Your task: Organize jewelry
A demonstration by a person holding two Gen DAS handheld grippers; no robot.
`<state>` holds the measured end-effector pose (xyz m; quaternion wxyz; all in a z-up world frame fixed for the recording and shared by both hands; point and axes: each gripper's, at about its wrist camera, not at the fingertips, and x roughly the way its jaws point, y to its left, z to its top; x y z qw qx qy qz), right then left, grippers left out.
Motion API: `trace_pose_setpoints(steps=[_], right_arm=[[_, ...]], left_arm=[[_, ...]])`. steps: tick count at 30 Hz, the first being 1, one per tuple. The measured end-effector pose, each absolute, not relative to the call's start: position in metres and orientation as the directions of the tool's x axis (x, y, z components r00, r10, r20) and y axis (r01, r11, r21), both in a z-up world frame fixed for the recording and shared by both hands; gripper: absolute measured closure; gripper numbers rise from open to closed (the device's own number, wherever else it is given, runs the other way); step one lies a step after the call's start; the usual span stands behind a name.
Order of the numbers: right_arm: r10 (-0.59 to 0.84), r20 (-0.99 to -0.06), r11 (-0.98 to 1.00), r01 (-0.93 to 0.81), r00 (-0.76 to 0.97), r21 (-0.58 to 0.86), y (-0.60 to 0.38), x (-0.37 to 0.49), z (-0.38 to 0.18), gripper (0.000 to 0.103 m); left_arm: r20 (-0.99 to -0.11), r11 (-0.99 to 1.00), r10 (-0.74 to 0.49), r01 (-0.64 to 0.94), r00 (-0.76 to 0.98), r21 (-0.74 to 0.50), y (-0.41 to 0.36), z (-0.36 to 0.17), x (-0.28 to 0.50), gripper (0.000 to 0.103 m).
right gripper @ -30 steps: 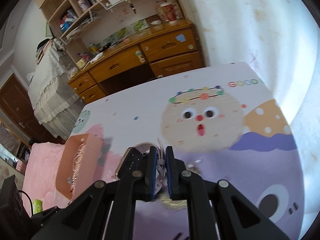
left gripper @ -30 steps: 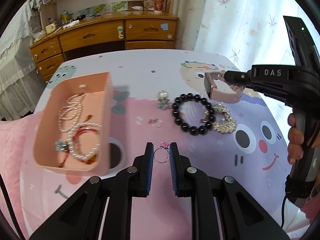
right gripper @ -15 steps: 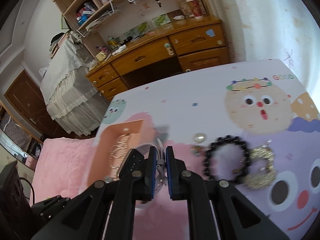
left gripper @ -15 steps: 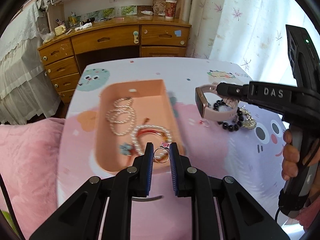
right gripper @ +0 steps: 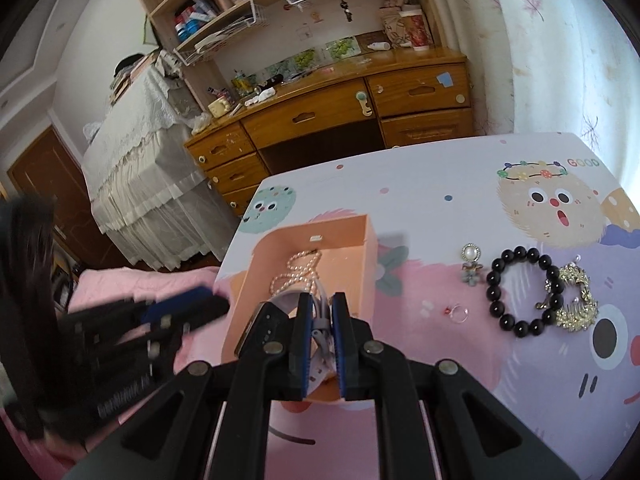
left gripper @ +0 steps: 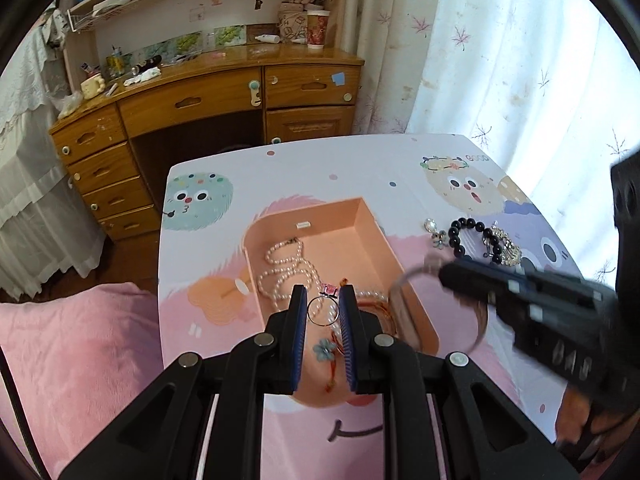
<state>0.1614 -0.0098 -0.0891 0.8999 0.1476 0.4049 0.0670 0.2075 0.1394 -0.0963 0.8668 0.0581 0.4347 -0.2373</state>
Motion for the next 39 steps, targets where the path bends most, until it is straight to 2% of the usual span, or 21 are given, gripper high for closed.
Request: trace_pose_setpoints(steps=[8,10,11,13,15,21,25,34,39], right_arm=[[0.236,-0.693,0.943,0.013,0.681,0.333,0.009,0.163,-0.094,0.089],[0.223,-0.697,0.941,0.036,0.682,0.336,0.010,0.164,-0.097,0.086],[0.217,-0.706,0.939,0.052,0.674,0.339,0.009,0.165,-0.099,0.076],[0.198,-0.715,0.939,0.079,0.670,0.334,0.005,0.163,-0.102,0.070],[0.188,-0.713,0.939,0.089,0.676,0.331,0.001,0.158,-0.103,0.069],[0.154,-0.729,0.940,0.129,0.667,0.317,-0.015,0.148,-0.106,0.064],[0.132,-0.744,0.949,0.135,0.655,0.286,-0.022,0.140,-0.109,0.062],[0.046,-0.785,0.983,0.111,0.618,0.145,-0.038,0.115,-0.120,0.058],[-0.015,-0.798,0.998,0.060,0.603,0.027,-0.053,0.103,-0.124,0.057]], left_arm=[[-0.775,0.863,-0.409,0.481,0.481,-0.157,0.144,-0.100,0.225,0.088],[-0.786,0.862,-0.410,0.479,0.462,-0.168,0.142,-0.103,0.228,0.068],[-0.792,0.860,-0.409,0.482,0.452,-0.169,0.141,-0.104,0.229,0.065],[-0.798,0.856,-0.406,0.491,0.446,-0.161,0.140,-0.107,0.230,0.058],[-0.802,0.851,-0.406,0.501,0.438,-0.157,0.139,-0.108,0.230,0.051],[-0.818,0.845,-0.392,0.516,0.421,-0.139,0.133,-0.109,0.225,0.045],[-0.826,0.831,-0.391,0.541,0.406,-0.128,0.121,-0.108,0.219,0.033],[-0.867,0.804,-0.324,0.593,0.379,-0.042,0.077,-0.110,0.200,0.031],[-0.877,0.806,-0.346,0.584,0.333,-0.096,0.056,-0.107,0.192,0.031]])
